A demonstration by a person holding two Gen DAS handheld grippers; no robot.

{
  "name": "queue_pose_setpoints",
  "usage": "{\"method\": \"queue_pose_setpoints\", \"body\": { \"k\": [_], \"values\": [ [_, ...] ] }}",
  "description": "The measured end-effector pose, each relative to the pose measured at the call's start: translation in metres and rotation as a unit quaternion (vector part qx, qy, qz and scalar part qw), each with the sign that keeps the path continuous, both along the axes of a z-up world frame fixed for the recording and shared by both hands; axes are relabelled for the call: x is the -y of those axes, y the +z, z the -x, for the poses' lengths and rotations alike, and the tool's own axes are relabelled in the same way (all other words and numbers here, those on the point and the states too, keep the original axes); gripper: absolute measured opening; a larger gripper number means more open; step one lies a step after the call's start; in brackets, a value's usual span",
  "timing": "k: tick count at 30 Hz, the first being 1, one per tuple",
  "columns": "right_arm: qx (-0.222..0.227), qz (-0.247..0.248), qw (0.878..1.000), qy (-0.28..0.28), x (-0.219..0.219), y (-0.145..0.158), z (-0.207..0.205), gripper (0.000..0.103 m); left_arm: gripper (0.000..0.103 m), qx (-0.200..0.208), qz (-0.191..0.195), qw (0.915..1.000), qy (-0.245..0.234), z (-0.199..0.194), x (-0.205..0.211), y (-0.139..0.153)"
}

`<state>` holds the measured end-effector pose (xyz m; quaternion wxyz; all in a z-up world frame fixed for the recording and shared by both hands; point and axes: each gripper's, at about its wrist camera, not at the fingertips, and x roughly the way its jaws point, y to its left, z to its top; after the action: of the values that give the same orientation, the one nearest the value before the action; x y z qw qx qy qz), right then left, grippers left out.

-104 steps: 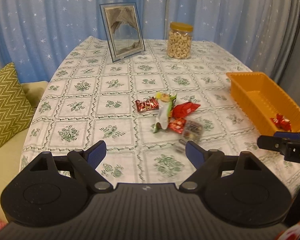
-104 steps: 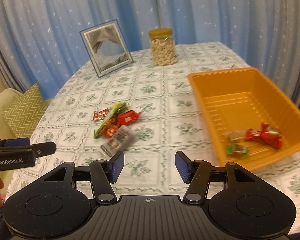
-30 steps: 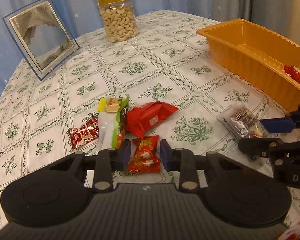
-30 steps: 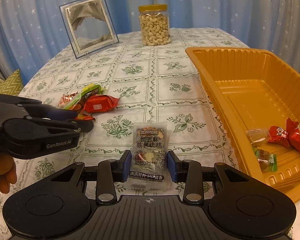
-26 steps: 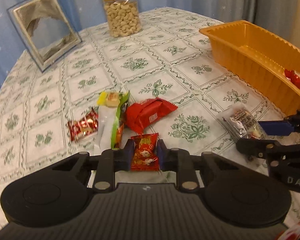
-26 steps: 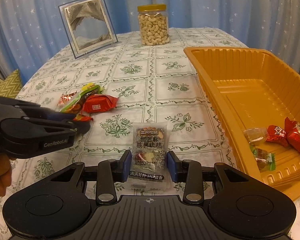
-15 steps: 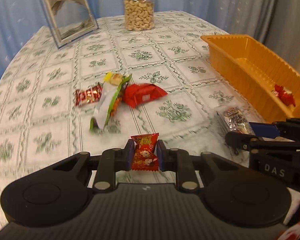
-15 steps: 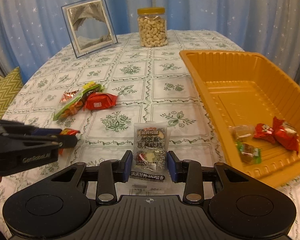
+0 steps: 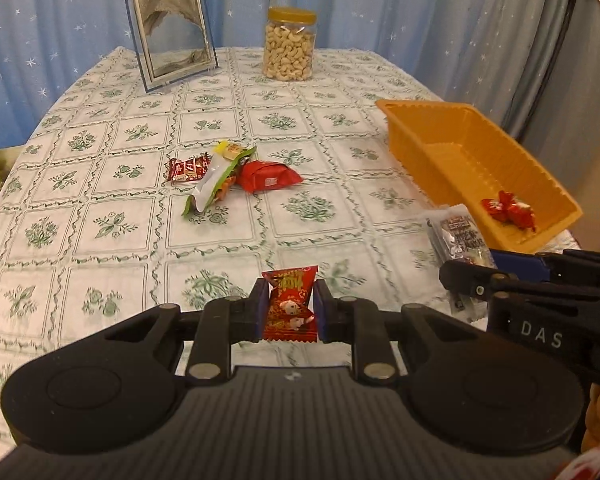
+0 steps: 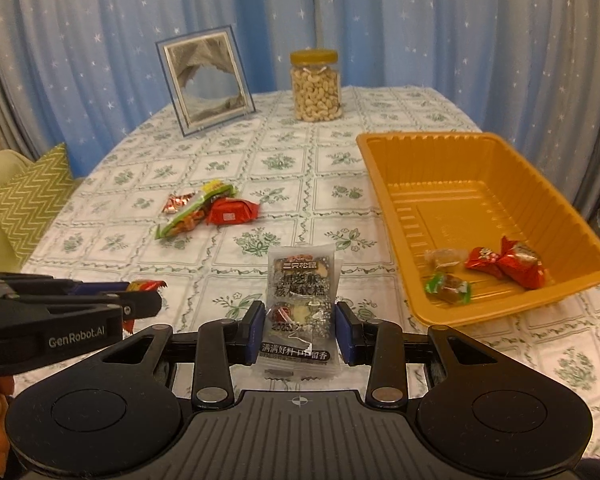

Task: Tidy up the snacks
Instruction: 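Carry the red candy and the nut packet over the orange tray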

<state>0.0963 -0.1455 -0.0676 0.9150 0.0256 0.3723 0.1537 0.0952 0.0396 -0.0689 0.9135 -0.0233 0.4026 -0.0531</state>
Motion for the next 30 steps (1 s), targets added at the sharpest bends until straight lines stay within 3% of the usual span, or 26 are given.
{"method": "queue_pose_setpoints", "body": {
  "k": [13,30],
  "values": [
    [0.023,-0.004,1.000,-0.016,0.025,0.026,0.032,0.038,0.021,0.018,0.008,0.9998,-0.004,0.033,0.022,0.026],
    [0.034,-0.011,0.998,-0.058,0.066,0.037,0.042,0.038,0.021,0.034,0.017,0.9988,-0.031,0.032,0.055,0.043]
  ]
}}
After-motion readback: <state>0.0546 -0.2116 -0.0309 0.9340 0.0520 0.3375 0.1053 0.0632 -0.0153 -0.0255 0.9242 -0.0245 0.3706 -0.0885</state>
